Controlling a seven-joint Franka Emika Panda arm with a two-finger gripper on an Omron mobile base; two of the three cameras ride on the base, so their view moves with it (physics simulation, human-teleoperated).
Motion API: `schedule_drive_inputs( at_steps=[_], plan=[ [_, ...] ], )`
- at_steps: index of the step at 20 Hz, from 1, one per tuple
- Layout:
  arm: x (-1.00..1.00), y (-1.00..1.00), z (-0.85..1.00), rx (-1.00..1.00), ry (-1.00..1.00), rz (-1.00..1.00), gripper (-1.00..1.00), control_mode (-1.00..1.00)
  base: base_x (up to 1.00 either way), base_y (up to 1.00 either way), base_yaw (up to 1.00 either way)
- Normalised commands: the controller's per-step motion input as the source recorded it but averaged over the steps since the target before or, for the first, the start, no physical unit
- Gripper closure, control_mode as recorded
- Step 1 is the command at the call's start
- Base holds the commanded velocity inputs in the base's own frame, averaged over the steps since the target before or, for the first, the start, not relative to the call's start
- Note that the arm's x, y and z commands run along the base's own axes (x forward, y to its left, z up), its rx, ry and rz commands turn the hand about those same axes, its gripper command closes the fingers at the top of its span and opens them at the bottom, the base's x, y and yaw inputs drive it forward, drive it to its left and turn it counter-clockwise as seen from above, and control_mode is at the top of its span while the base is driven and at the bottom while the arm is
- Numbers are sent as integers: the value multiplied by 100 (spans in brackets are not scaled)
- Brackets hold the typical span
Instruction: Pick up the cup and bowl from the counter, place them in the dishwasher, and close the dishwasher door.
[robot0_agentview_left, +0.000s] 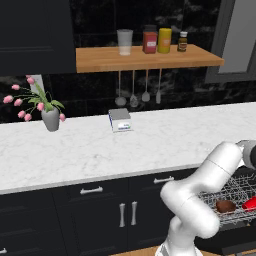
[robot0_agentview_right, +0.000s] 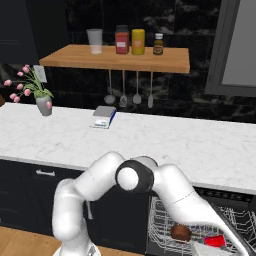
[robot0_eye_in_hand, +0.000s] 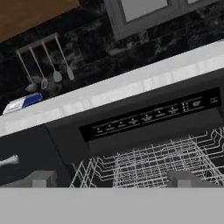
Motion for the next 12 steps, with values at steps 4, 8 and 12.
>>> schedule_drive_inputs(
  at_steps=[4,8,12],
  plan=[
    [-96,0,0,5,-48,15,-100,-100,0,0,0],
    [-78,21,-1,-3,-20,11,-100,-100,0,0,0],
    [-62,37,-7,-1,-13,17,-100,-100,0,0,0]
  ],
)
